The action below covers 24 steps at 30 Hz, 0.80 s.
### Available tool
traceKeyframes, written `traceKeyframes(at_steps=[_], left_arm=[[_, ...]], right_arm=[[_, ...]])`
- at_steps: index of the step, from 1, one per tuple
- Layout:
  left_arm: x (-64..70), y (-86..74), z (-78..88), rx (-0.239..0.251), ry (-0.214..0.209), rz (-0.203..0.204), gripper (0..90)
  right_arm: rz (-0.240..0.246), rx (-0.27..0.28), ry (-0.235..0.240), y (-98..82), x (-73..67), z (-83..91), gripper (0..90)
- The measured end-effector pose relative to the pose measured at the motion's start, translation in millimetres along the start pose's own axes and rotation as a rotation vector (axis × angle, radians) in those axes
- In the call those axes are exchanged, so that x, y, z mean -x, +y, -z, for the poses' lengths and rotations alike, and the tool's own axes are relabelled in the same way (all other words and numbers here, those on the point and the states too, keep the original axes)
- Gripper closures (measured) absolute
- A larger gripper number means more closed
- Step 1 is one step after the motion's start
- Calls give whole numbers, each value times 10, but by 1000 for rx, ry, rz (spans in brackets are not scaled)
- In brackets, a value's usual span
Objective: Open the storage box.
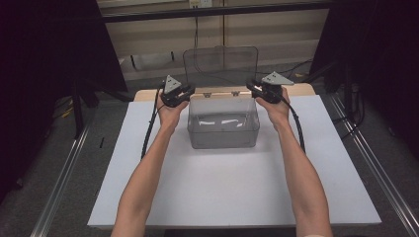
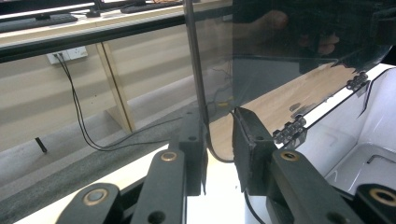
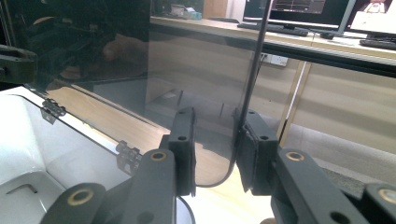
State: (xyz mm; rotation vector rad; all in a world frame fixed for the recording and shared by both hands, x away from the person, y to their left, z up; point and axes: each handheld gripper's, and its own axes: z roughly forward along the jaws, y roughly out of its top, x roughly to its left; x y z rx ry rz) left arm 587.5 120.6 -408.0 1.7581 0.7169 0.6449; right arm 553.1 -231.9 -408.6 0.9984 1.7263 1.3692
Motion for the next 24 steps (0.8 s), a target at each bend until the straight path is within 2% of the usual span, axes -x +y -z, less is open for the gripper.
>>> traceKeyframes(at_steps=[1,4,8,14,20,24], left_arm=[[5,2,-5,4,1,12,742],[-2,23,-3,-9,2,-1,737],[-4,23,-19,-6,2,13,729],[-19,33,-30,-19,-10,10,711],[-34,28,-44,-26,-15,17,694],[-42,42,-60,-36,-19,13,678]], right_arm=[[2,0,-3,-2,-5,-7,684],[-5,-3,-6,0,-7,-20,677],[1,-11,-7,6,-13,-29,655],[12,-27,-5,16,-19,-64,602],[-14,-35,11,23,2,-96,581],[-11,-39,14,20,16,-120,572]])
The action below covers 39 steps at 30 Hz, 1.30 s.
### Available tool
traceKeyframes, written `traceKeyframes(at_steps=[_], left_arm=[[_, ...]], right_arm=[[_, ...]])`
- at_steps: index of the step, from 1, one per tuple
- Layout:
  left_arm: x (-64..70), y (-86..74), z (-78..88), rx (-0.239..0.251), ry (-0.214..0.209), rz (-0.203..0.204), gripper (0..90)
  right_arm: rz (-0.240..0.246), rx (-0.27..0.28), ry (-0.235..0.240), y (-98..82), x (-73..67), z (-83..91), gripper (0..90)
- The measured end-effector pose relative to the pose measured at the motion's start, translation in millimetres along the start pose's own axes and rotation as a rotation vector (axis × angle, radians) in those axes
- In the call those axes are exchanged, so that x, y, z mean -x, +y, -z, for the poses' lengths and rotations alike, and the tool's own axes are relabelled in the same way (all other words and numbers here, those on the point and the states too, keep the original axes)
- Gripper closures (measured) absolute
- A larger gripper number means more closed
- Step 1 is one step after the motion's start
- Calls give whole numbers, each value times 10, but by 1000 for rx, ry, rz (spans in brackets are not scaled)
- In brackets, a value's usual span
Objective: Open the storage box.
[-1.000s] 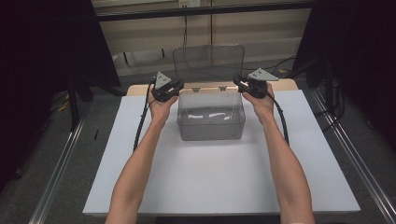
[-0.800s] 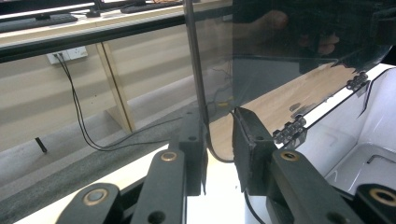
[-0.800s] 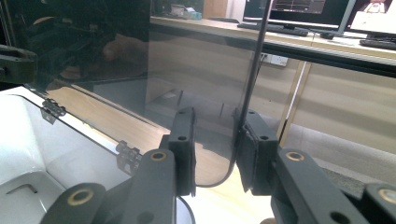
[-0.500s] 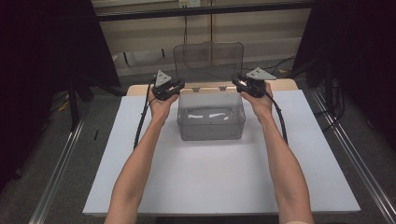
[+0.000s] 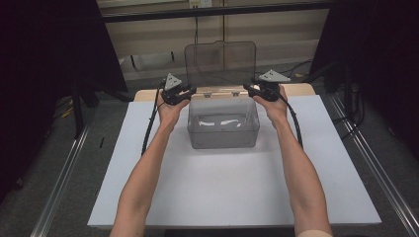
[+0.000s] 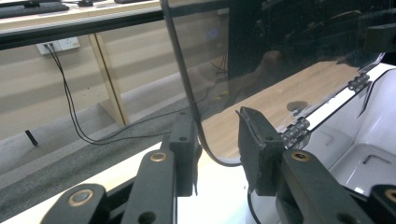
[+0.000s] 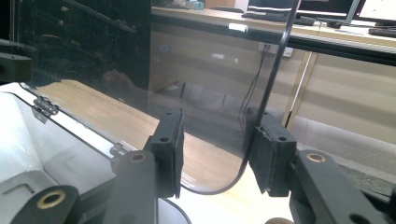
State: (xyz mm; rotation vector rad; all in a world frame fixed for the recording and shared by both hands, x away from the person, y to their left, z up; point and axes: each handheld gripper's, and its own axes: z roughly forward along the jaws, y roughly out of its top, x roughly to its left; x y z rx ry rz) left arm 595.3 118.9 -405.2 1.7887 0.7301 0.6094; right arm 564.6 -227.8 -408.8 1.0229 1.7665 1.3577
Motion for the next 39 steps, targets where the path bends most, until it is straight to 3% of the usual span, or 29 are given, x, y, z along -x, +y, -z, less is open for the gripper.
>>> traceKeyframes(at_steps=[6,17,39], left_arm=[[-8,13,-21,-9,-10,20,659],[-29,18,-44,-30,-20,20,620],[-25,-6,-86,-31,-32,62,552]], right_arm=[[-13,4,11,-16,15,-15,555],[-29,-22,20,-8,32,-50,527],[-92,-44,35,-12,52,-82,504]])
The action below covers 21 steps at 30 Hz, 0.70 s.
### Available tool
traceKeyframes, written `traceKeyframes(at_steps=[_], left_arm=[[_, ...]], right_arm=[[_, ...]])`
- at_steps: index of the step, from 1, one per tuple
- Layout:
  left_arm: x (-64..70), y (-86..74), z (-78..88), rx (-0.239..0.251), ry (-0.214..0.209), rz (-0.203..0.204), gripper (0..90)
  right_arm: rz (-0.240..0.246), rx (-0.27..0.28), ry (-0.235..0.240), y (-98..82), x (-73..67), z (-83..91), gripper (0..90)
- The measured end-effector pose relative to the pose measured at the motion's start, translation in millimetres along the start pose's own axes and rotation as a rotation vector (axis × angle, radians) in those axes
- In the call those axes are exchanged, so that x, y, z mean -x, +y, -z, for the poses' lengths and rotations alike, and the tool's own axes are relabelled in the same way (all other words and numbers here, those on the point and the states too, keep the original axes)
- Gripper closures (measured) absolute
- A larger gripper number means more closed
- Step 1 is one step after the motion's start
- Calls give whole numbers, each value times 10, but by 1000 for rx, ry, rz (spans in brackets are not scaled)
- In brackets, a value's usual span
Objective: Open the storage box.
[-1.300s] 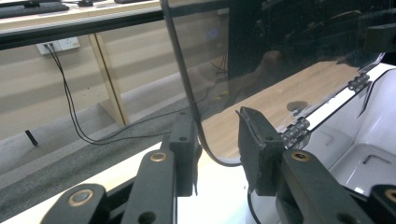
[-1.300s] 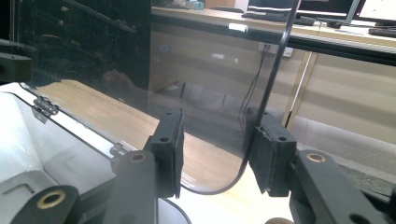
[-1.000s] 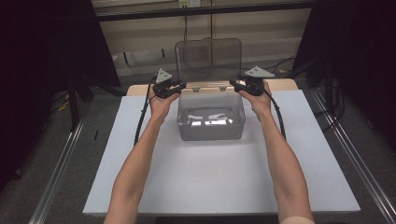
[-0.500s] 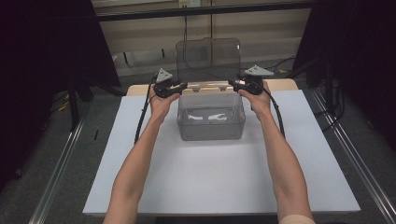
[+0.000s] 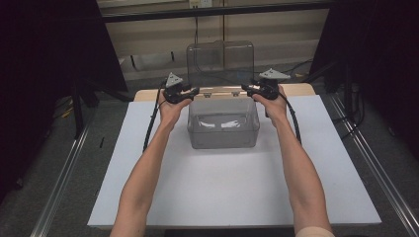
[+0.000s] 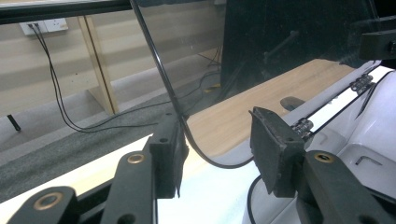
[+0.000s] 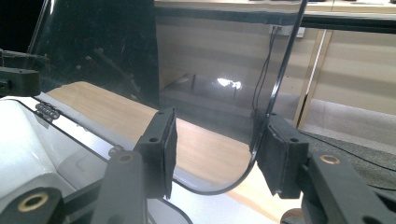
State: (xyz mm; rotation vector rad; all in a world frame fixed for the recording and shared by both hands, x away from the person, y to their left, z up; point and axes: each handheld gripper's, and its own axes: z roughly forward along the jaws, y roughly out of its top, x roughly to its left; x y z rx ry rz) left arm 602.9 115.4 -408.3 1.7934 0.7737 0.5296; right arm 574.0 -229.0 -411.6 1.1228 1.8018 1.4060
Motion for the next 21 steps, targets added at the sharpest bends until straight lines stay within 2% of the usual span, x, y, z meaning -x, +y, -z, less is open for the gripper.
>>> traceKeyframes(at_steps=[7,12,21], left_arm=[[18,7,-10,-6,6,4,528],[5,-1,-19,-3,7,28,514],[-9,0,-24,-12,6,44,508]], right_arm=[[-13,-11,5,4,3,-8,494],[-35,-18,10,3,11,-22,491],[-57,-36,13,6,15,-39,474]])
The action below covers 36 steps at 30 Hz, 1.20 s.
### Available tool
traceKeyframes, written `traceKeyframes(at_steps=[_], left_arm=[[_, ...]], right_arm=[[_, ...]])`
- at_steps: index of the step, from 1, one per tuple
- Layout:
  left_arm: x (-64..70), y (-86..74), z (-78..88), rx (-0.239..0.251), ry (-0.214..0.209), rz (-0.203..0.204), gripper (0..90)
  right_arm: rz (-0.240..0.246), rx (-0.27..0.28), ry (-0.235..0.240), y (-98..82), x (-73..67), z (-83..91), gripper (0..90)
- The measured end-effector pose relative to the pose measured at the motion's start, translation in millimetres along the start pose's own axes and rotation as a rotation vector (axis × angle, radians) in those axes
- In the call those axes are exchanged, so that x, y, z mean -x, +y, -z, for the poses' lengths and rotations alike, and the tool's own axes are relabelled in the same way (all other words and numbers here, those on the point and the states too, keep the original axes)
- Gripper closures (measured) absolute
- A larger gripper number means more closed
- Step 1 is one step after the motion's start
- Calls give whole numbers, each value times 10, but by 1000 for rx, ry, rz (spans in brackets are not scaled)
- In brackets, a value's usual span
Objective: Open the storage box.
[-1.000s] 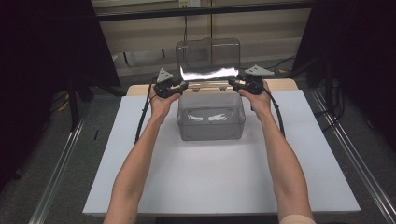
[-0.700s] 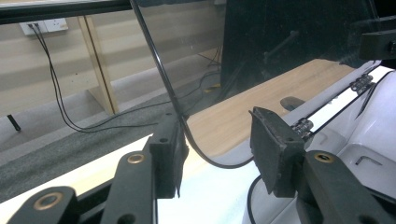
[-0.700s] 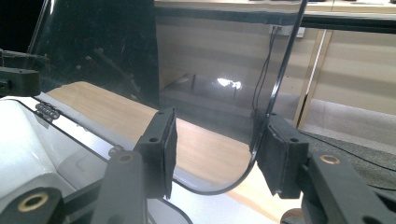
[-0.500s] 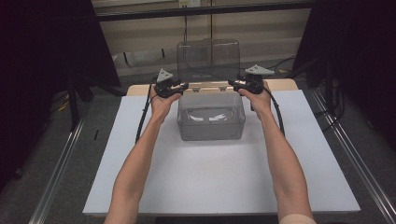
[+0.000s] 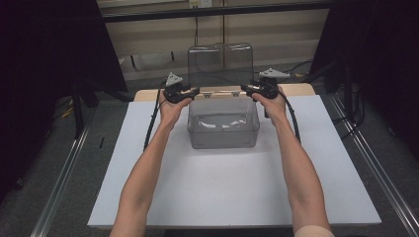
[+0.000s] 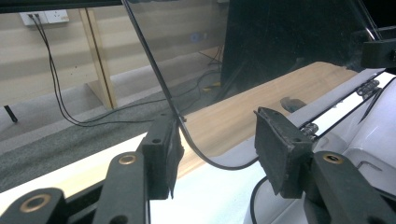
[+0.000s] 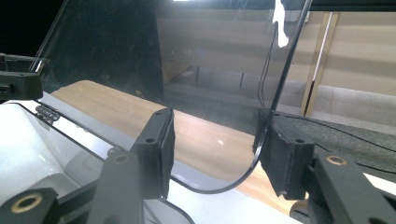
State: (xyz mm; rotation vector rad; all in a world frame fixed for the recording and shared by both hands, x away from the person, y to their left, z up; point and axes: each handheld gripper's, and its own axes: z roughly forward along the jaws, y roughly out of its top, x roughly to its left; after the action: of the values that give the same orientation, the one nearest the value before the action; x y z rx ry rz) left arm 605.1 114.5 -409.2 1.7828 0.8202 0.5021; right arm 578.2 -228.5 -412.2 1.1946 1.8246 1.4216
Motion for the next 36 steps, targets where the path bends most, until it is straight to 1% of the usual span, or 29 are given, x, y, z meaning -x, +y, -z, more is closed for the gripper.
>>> traceKeyframes(at_steps=[1,2,3,5,7,10,16,19,22,23,25,29,30,31,33,36], left_arm=[[-2,-1,-2,0,-2,6,508],[-14,-5,-5,3,-7,3,507],[-18,-10,-7,4,-8,15,507],[-17,-5,-9,-2,-2,11,495],[-15,-3,-13,-1,-2,22,493],[-19,1,-17,-7,-2,21,493],[-26,-3,-23,-7,-5,37,491],[-30,-10,-27,-5,-6,58,487],[-35,-11,-28,-7,-7,58,487],[-30,-12,-31,-5,-4,65,487],[-35,-13,-35,-3,-4,64,487],[-35,-18,-44,-3,-5,80,487],[-34,-14,-44,-6,5,65,482],[-35,-12,-44,-8,4,68,479],[-49,-20,-42,-12,-3,88,479],[-50,-27,-48,-5,3,91,463]], right_arm=[[-4,-1,2,-1,1,0,472],[-8,-2,2,-3,2,-2,469],[-12,-3,5,-5,3,-6,460],[-18,-14,9,-1,7,-10,454],[-23,-19,14,1,15,-14,450],[-34,-25,20,2,19,-17,447],[-36,-46,23,13,22,-24,441],[-46,-62,24,17,21,-31,432],[-44,-76,19,27,20,-40,426],[-42,-80,19,30,19,-43,425],[-46,-85,19,31,19,-48,424],[-67,-86,16,21,12,-58,416],[-68,-85,17,21,12,-60,415],[-69,-86,15,21,11,-62,415],[-75,-87,16,19,13,-63,415],[-86,-89,17,18,14,-66,414]])
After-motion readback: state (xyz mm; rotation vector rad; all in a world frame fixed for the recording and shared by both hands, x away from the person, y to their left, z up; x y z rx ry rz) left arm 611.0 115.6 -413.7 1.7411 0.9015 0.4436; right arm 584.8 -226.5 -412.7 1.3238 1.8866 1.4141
